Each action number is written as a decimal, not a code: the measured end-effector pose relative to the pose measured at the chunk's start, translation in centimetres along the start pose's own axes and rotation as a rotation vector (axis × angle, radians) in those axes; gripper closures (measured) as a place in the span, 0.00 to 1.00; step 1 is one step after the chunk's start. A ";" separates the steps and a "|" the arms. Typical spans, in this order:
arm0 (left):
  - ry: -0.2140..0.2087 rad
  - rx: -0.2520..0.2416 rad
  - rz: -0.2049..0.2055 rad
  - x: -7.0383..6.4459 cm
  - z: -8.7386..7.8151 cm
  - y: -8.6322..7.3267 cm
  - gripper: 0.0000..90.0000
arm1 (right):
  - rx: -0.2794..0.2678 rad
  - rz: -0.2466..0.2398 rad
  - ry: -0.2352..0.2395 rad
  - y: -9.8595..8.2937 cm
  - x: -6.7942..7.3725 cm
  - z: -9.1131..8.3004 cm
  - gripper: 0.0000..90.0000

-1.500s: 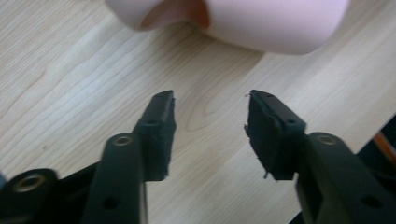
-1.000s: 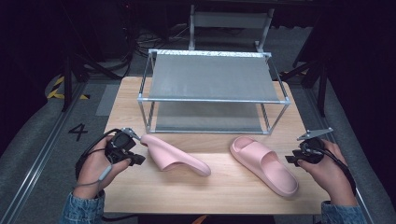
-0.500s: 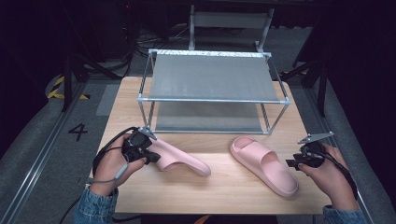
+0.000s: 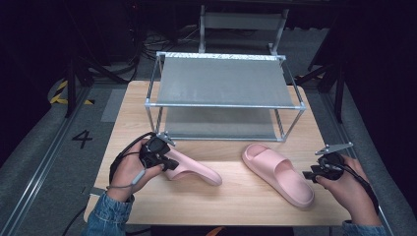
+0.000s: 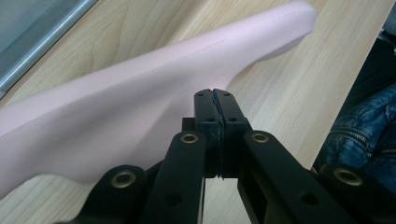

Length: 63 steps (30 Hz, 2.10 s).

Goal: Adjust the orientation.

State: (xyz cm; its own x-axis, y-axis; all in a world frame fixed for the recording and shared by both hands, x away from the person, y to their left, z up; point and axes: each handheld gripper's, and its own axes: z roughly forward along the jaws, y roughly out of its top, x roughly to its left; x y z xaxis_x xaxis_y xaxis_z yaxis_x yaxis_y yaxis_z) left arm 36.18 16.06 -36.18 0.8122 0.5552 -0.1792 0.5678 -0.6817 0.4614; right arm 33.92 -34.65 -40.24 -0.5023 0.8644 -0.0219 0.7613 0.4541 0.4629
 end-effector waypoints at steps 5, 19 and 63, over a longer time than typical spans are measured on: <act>0.000 -0.020 -0.008 0.0 0.8 0.4 1.00 | 0.003 0.003 -0.006 0.0 0.0 0.1 0.64; 0.024 -0.033 -0.015 0.4 1.6 0.8 0.97 | -0.002 0.005 -0.012 -0.2 0.1 0.1 0.63; 0.071 -0.213 0.066 -1.4 7.6 4.5 0.58 | 0.001 0.065 -0.031 -3.0 -0.2 -0.1 0.62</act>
State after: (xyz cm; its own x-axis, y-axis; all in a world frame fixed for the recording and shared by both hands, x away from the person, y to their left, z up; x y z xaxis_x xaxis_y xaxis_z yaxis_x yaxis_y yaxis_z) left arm 38.57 8.60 -40.44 0.8307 0.5503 -0.0843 0.4666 -0.6056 0.6446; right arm 31.70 -36.16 -41.51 -0.4388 0.8984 -0.0187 0.7924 0.3967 0.4634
